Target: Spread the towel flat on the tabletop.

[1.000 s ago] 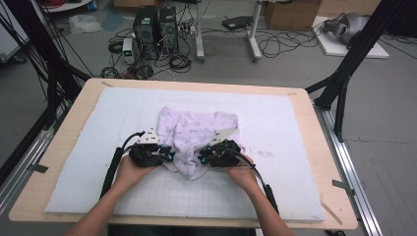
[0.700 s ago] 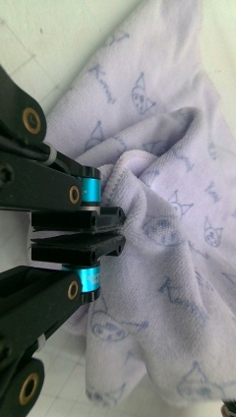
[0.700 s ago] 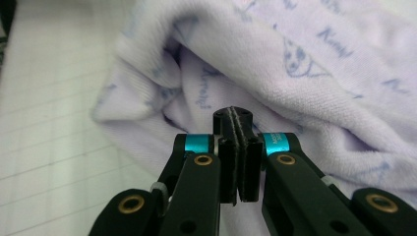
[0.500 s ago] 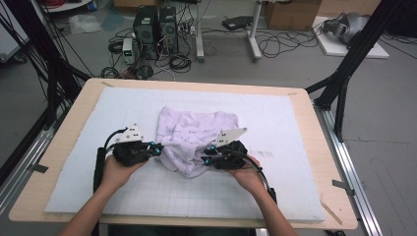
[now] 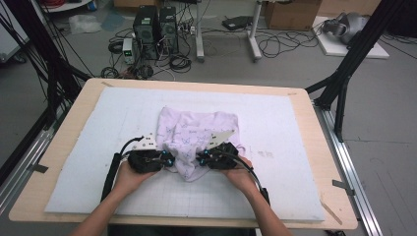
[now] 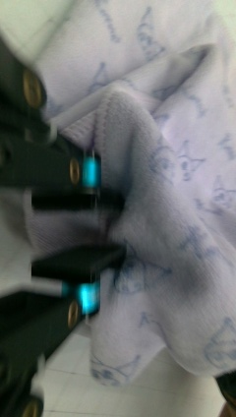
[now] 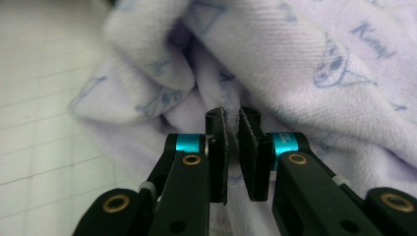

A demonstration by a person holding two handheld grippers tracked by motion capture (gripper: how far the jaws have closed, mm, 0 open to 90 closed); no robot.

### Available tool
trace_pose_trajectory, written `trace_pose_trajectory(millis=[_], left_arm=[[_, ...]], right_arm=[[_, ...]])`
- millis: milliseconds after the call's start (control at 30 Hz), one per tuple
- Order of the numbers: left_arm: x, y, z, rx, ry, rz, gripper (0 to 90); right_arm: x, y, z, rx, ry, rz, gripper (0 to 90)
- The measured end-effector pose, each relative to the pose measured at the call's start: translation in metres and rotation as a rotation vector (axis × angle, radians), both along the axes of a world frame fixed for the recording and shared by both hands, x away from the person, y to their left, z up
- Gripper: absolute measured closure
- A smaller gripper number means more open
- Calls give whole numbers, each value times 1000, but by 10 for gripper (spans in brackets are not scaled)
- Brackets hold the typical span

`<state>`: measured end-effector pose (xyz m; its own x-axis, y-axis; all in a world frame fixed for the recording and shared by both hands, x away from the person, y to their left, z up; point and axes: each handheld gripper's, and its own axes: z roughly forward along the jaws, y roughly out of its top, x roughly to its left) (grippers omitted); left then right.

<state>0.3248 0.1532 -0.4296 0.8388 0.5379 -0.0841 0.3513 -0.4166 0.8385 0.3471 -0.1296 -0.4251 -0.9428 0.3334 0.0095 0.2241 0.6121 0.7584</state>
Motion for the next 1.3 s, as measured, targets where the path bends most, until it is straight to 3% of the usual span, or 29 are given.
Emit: trace_pose_trajectory(millis=[467, 533, 600, 700, 800, 867, 967, 1033, 1067, 1133, 1233, 1300], left_arm=[[-16, 21, 40, -86, -81, 21, 878], [-20, 21, 46, -92, -95, 18, 879], [-23, 23, 53, -95, -112, 19, 879], [-25, 31, 62, -106, -126, 29, 878], [-27, 36, 65, -91, -127, 35, 879], [-27, 37, 64, -85, -126, 39, 879], [-29, 41, 62, -83, -122, 46, 879], [-31, 46, 62, -88, -118, 55, 879], [-32, 49, 63, -81, -121, 56, 879], [-35, 55, 66, -69, -125, 64, 879], [-41, 64, 74, -55, -139, 69, 879], [-44, 70, 80, -59, -143, 74, 879]], right_arm=[[-33, -40, 39, 66, -64, -1, 818], [-33, -43, 39, 68, -43, -11, 792], [-32, -43, 36, 47, -49, -12, 793], [-31, -44, 34, 55, -46, -8, 803], [-29, -37, 29, 62, -26, -2, 689], [-27, -23, 22, 24, -41, -3, 647], [-20, -9, 13, -19, -45, -15, 694], [-15, -6, 6, -41, -17, 5, 820], [-15, -6, 5, -44, -8, 18, 837], [-17, -10, 10, -6, -3, 33, 848], [-28, -19, 26, 46, -32, 44, 850], [-37, -25, 38, 55, -46, 57, 850]])
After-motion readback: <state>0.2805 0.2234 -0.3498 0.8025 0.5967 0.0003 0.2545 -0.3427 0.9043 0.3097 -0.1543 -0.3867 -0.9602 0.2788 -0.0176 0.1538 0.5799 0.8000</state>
